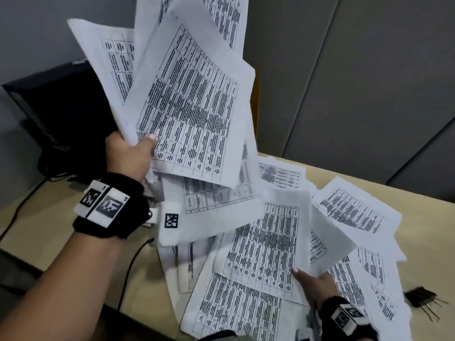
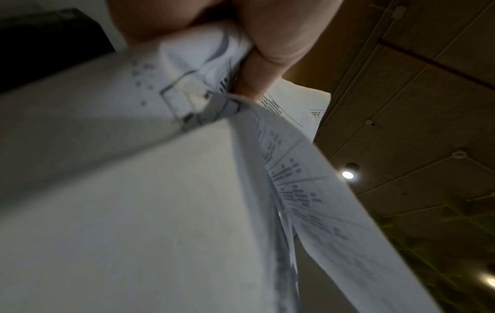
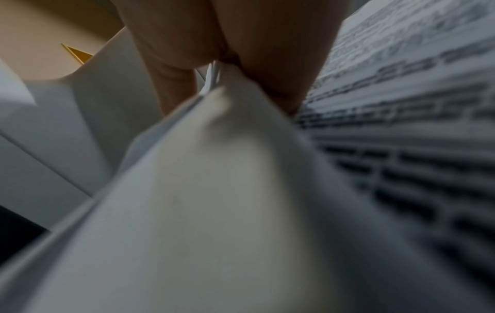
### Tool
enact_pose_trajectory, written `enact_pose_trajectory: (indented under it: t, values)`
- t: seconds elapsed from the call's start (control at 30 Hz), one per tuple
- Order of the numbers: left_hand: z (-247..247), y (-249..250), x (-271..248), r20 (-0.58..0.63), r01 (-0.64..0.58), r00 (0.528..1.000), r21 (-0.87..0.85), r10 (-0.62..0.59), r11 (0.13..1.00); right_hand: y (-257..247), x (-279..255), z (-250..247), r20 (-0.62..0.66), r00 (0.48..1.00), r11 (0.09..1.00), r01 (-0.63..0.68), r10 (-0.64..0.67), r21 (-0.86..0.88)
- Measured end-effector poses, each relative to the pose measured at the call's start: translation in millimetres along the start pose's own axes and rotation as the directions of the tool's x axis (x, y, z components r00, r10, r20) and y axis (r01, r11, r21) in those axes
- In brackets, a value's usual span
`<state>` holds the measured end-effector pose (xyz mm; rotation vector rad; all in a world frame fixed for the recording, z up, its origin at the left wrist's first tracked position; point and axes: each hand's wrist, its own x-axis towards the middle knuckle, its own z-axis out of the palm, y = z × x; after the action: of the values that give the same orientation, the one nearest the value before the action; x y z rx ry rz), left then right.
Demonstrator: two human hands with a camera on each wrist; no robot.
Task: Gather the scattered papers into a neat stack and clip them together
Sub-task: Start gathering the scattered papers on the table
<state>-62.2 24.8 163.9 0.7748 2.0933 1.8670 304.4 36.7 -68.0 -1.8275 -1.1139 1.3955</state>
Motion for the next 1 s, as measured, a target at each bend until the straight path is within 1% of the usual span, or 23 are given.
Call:
enact_pose_trajectory:
  t: [0.07,0.13,0.2,0.23,0.27,0.33,0.4,0.43,0.47,0.5,0.53,0.57,0.6,0.67,0.73,0.8,0.83,0.87,0.9,0.93,0.97,1.0]
  values:
    - [14.5,5.0,2.0,0.016,0.015,1.0,-0.032,-0.014,0.999,-0.3,0.4,0.6,0.016,1.0,1.0,-0.017,0.017,0.013]
    - [28.2,2.6,-2.8,0.065,0.058,0.996,-0.039,-0.055,0.998,-4.8,-2.8,0.3,0.037,0.999,1.0,0.006,-0.007,0.011]
    - [39.0,-12.1,-13.0,0.155,0.122,0.981,-0.022,-0.118,0.992,-10.3,-7.3,0.3,0.048,0.998,0.999,0.041,-0.041,-0.007]
    - [42.6,-23.4,-20.0,0.214,0.164,0.964,-0.001,-0.16,0.986,-12.4,-8.7,-0.3,0.06,0.997,0.999,0.053,-0.052,-0.014]
    - [46.5,-37.9,-27.7,0.276,0.209,0.938,0.031,-0.209,0.977,-15.1,-11.0,-1.9,0.063,0.996,0.998,0.066,-0.065,-0.022]
    - [48.9,-67.5,-41.8,0.36,0.281,0.88,0.134,-0.311,0.95,-23.5,-15.9,-1.9,0.091,0.994,0.998,0.061,-0.06,-0.011]
    - [50.7,-94.5,-55.8,0.416,0.318,0.814,0.264,-0.405,0.911,-27.8,-17.0,-3.0,0.131,0.991,0.999,0.024,-0.029,0.04]
    - [51.6,-105.0,-62.7,0.436,0.332,0.776,0.333,-0.456,0.883,-26.4,-14.2,-3.8,0.15,0.989,0.999,0.01,-0.016,0.046]
    - [51.4,-113.6,-68.2,0.441,0.334,0.748,0.395,-0.496,0.856,-23.4,-10.3,-3.1,0.167,0.986,0.999,-0.017,0.011,0.038]
    - [51.9,-121.9,-71.9,0.44,0.321,0.733,0.449,-0.519,0.834,-20.3,-6.6,-1.9,0.177,0.983,0.998,-0.056,0.05,0.033]
    - [53.8,-129.2,-74.5,0.442,0.3,0.723,0.49,-0.53,0.818,-21.9,-7.4,-1.2,0.193,0.974,0.991,-0.127,0.115,0.049]
    - [56.1,-134.1,-76.2,0.45,0.275,0.716,0.52,-0.534,0.808,-24.9,-7.8,-0.2,0.212,0.964,0.978,-0.184,0.161,0.095]
    - [59.7,-138.3,-77.8,0.461,0.25,0.709,0.544,-0.534,0.801,-27.7,-8.2,0.6,0.218,0.959,0.967,-0.212,0.18,0.138]
    - [67.0,-142.0,-79.9,0.47,0.222,0.715,0.549,-0.518,0.806,-29.3,-3.6,2.8,0.206,0.961,0.967,-0.216,0.186,0.134]
    - [76.2,-140.4,-78.2,0.458,0.209,0.755,0.51,-0.47,0.834,-37.4,-2.0,2.2,0.185,0.962,0.977,-0.209,0.199,0.04]
    - [84.8,-136.7,-72.9,0.439,0.177,0.804,0.468,-0.402,0.866,-43.4,-0.1,1.2,0.202,0.958,0.978,-0.208,0.204,0.0]
    - [88.3,-134.3,-70.1,0.437,0.152,0.82,0.457,-0.37,0.877,-45.2,1.6,0.3,0.195,0.958,0.977,-0.214,0.211,-0.004]
    - [91.5,-132.8,-67.7,0.444,0.119,0.826,0.463,-0.346,0.878,-46.2,3.6,-2.2,0.158,0.962,0.975,-0.222,0.221,-0.013]
    - [93.5,-132.1,-65.9,0.463,0.084,0.822,0.478,-0.331,0.875,-45.3,6.6,-2.3,0.129,0.964,0.973,-0.23,0.231,-0.02]
    - [94.8,-132.7,-65.6,0.502,0.052,0.797,0.496,-0.335,0.867,-43.0,10.1,-0.1,0.12,0.967,0.975,-0.222,0.223,-0.024]
    - [95.1,-132.0,-67.1,0.557,0.019,0.752,0.516,-0.352,0.856,-42.7,10.2,2.0,0.107,0.967,0.973,-0.229,0.231,-0.024]
    - [95.0,-133.1,-69.6,0.616,-0.008,0.684,0.541,-0.39,0.841,-36.8,13.8,4.1,0.085,0.969,0.973,-0.231,0.231,-0.016]
